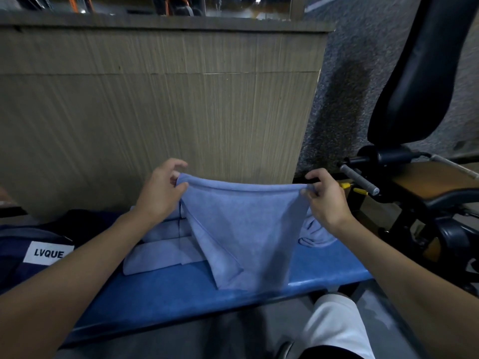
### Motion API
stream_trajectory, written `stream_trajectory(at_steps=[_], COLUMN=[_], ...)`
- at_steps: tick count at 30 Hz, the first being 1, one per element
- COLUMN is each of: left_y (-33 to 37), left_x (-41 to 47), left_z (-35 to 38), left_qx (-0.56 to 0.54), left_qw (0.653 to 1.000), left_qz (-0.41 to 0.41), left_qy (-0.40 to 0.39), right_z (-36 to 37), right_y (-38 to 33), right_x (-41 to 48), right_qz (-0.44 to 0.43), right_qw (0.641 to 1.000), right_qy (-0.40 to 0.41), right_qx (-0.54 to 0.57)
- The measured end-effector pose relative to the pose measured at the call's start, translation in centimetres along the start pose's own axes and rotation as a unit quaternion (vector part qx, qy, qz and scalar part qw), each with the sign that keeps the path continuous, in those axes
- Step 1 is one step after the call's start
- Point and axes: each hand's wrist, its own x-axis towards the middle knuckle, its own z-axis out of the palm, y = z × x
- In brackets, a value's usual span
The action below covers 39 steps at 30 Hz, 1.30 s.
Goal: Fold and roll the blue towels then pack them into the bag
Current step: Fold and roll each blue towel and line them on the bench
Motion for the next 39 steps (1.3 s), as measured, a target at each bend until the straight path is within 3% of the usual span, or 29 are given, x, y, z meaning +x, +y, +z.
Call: stream_trajectory(at_steps=[5, 9, 11, 22, 33, 39], left_y=[-0.1, 0.8, 1.0, 1.3, 1.1, 2.6], left_x=[0.5, 1.0, 1.2, 1.2, 1.3, 1.0], left_z=[0.0, 0.6, 0.8, 0.8, 1.1, 1.8], left_qx=[-0.023, -0.166, -0.175, -0.081, -0.012, -0.088], left_qw=[0.997, 0.977, 0.974, 0.991, 1.0, 0.993], left_qz=[-0.048, -0.132, -0.145, -0.109, -0.025, -0.078], left_qy=[0.048, -0.003, -0.026, 0.017, -0.009, -0.016], right_z=[-0.3, -0.8, -1.0, -2.2, -2.8, -3.1], right_y=[-0.2, -0.2, 0.1, 1.9, 2.9, 2.4], right_x=[0.4, 1.0, 1.5, 2.5, 2.4, 2.1], right_qz=[0.016, 0.061, 0.075, 0.025, 0.023, 0.01], right_qw=[0.996, 0.99, 0.989, 0.996, 0.996, 0.996], right_qy=[0.048, 0.045, 0.047, 0.073, 0.082, 0.086], right_qx=[0.067, 0.122, 0.115, 0.044, 0.016, -0.019])
